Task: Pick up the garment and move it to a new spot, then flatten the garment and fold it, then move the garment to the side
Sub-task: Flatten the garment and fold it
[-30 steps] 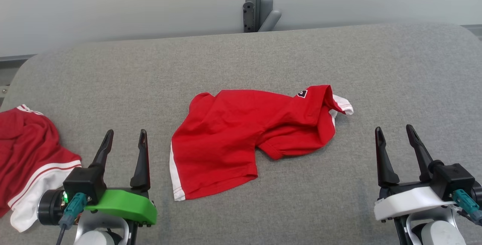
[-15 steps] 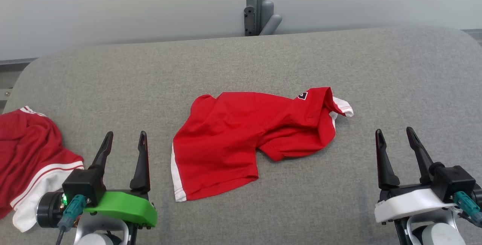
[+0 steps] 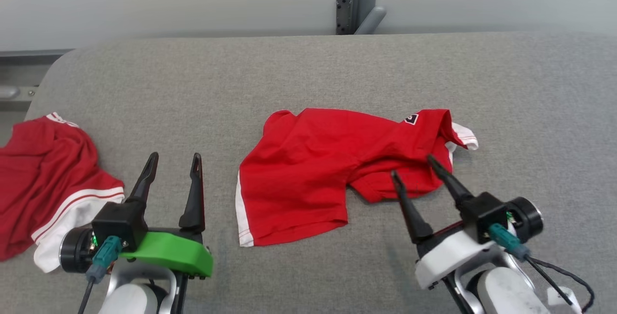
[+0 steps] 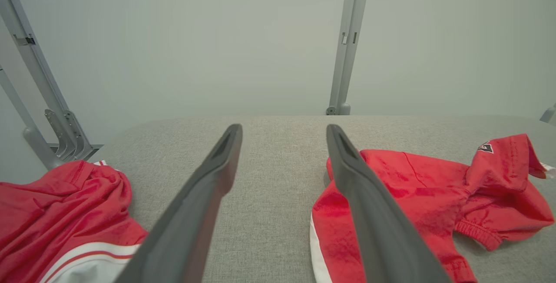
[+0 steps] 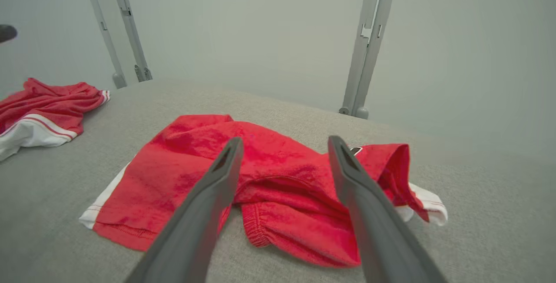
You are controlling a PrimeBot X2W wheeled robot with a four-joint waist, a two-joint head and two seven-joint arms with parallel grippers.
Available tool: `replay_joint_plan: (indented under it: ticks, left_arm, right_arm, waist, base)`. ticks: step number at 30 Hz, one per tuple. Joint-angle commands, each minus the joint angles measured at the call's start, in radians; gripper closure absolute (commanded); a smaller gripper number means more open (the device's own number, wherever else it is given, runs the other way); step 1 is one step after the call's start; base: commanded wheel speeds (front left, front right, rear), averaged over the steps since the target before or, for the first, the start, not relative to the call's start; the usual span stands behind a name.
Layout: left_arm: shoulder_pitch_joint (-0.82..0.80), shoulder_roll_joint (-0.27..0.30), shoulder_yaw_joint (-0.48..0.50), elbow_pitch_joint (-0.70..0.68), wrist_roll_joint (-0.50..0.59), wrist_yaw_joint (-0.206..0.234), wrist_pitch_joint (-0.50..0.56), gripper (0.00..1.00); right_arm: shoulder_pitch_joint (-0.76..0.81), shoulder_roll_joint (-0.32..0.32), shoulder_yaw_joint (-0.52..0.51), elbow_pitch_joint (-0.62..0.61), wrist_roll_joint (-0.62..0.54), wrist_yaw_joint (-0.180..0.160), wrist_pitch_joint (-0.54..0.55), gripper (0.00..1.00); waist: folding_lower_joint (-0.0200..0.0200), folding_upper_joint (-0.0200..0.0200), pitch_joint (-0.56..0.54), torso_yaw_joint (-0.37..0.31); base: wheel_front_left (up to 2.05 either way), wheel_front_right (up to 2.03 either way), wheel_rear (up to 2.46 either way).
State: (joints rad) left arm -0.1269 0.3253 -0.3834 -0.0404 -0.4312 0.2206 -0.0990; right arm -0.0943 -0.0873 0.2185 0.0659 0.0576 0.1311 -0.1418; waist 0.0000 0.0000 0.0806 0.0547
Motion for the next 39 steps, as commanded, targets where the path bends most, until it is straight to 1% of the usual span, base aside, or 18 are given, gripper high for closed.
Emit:
replay_joint_plan:
  ticks: [1, 5, 6, 10, 15, 20, 23, 25, 26, 27, 28, 31, 33, 36, 39]
  left_arm:
    - [-0.029, -0.009, -0.002, 0.006, 0.005, -0.004, -0.01, 0.0]
    - [-0.076, -0.036, -0.014, 0.02, 0.01, -0.011, -0.035, 0.0]
    - [-0.076, -0.036, -0.014, 0.02, 0.01, -0.011, -0.035, 0.0]
    - [-0.129, -0.07, -0.027, 0.043, 0.008, -0.027, -0.065, 0.0]
    - [-0.186, -0.109, -0.05, 0.077, 0.01, -0.045, -0.096, 0.0]
    - [-0.218, -0.133, -0.059, 0.106, 0.01, -0.056, -0.116, 0.0]
    - [-0.229, -0.14, -0.06, 0.119, 0.009, -0.06, -0.125, 0.0]
    - [-0.231, -0.14, -0.058, 0.126, 0.008, -0.06, -0.129, 0.0]
    - [-0.232, -0.141, -0.057, 0.129, 0.008, -0.059, -0.13, 0.0]
    - [-0.232, -0.142, -0.057, 0.132, 0.007, -0.059, -0.132, 0.0]
    - [-0.232, -0.141, -0.056, 0.134, 0.007, -0.059, -0.134, 0.0]
    - [-0.23, -0.135, -0.051, 0.143, 0.004, -0.058, -0.139, 0.0]
    - [-0.219, -0.128, -0.047, 0.145, 0.006, -0.051, -0.14, 0.0]
    - [-0.21, -0.116, -0.043, 0.142, 0.01, -0.047, -0.136, 0.0]
    - [-0.205, -0.099, -0.037, 0.133, 0.011, -0.041, -0.128, 0.0]
  right_arm:
    - [-0.036, -0.022, 0.056, 0.02, 0.002, -0.001, 0.015, 0.0]
    - [-0.102, -0.069, 0.195, 0.068, 0.016, -0.001, 0.043, 0.0]
    - [-0.102, -0.069, 0.195, 0.068, 0.016, -0.001, 0.043, 0.0]
    - [-0.165, -0.109, 0.323, 0.13, 0.036, -0.001, 0.06, 0.0]
    - [-0.227, -0.149, 0.439, 0.224, 0.063, -0.001, 0.073, 0.0]
    - [-0.286, -0.171, 0.516, 0.315, 0.081, -0.001, 0.087, 0.0]
    - [-0.319, -0.174, 0.536, 0.368, 0.086, -0.001, 0.098, 0.0]
    - [-0.335, -0.174, 0.541, 0.408, 0.087, -0.001, 0.124, 0.0]
    - [-0.342, -0.173, 0.543, 0.429, 0.088, -0.001, 0.138, 0.13]
    - [-0.345, -0.168, 0.543, 0.448, 0.097, -0.001, 0.149, 0.68]
    - [-0.351, -0.167, 0.545, 0.463, 0.097, -0.001, 0.156, 1.0]
    - [-0.373, -0.156, 0.545, 0.477, 0.108, -0.001, 0.138, 1.0]
    - [-0.403, -0.14, 0.533, 0.45, 0.115, -0.001, 0.105, 1.0]
    - [-0.43, -0.13, 0.506, 0.39, 0.114, -0.001, 0.065, 1.0]
    - [-0.444, -0.118, 0.462, 0.301, 0.109, -0.001, 0.033, 1.0]
  waist:
    - [0.0, 0.0, 0.039, 0.05]
    - [0.0, 0.0, 0.079, 0.11]
    - [0.0, 0.0, 0.079, 0.11]
    - [0.0, 0.0, 0.117, 0.17]
    - [0.0, 0.0, 0.152, 0.236]
    - [0.0, 0.0, 0.171, 0.27]
    - [0.0, 0.0, 0.176, 0.278]
    - [0.0, 0.0, 0.177, 0.278]
    - [0.0, 0.0, 0.177, 0.277]
    - [0.0, 0.0, 0.176, 0.276]
    - [0.0, 0.0, 0.176, 0.274]
    - [0.0, 0.0, 0.173, 0.263]
    - [0.0, 0.0, 0.166, 0.24]
    - [0.0, 0.0, 0.157, 0.209]
    - [0.0, 0.0, 0.148, 0.167]
  base:
    - [0.0, 0.0, 0.0]
    - [0.0, 0.0, 0.0]
    - [0.0, 0.0, 0.0]
    - [0.0, 0.0, 0.0]
    - [0.0, 0.0, 0.0]
    - [0.0, 0.0, 0.0]
    - [0.0, 0.0, 0.0]
    - [0.0, 0.0, 0.0]
    - [0.0, 0.0, 0.0]
    - [0.0, 0.0, 0.0]
    - [0.0, 0.0, 0.0]
    - [0.0, 0.0, 0.0]
    - [0.0, 0.0, 0.0]
    - [0.0, 0.0, 0.0]
    - [0.0, 0.0, 0.0]
